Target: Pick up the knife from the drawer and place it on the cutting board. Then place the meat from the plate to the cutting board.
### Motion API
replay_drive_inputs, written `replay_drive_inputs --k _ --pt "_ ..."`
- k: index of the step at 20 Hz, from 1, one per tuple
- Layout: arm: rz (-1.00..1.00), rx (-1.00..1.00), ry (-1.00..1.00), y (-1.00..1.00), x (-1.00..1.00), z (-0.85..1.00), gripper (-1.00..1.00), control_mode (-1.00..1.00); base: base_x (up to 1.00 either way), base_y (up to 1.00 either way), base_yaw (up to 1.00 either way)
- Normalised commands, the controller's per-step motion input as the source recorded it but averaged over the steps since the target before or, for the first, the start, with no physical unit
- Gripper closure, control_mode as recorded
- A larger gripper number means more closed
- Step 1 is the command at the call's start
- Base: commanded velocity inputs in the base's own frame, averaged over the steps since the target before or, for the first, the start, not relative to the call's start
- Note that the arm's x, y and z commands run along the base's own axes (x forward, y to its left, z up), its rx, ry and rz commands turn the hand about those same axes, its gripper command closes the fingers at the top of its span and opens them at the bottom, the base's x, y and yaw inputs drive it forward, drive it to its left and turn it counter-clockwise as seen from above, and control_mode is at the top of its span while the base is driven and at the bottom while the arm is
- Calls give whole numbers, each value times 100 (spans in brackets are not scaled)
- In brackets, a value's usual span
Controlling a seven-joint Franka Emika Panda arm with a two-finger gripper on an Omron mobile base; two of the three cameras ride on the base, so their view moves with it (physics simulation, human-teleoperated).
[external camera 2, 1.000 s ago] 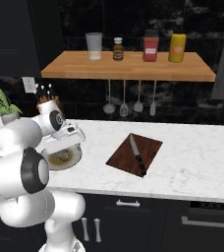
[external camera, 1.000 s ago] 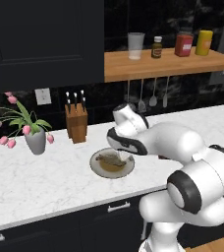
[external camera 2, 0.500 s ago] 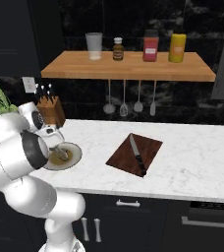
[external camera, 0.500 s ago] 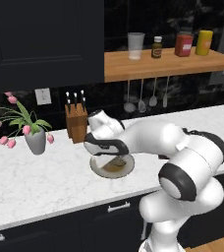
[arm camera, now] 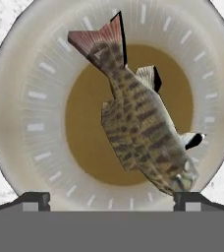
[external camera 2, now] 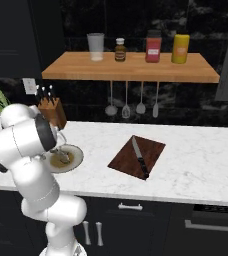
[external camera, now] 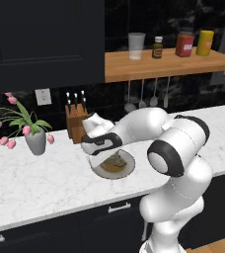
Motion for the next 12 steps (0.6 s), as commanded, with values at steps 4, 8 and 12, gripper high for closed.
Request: replay_drive_inputs --k 4,8,12 --pt "0 0 -8 0 31 -35 -100 -100 0 0 0" --pt "0 0 -13 -4 37 -26 -100 -100 0 0 0" --pt "0 0 -16 -7 28 -7 -100 -100 0 0 0"
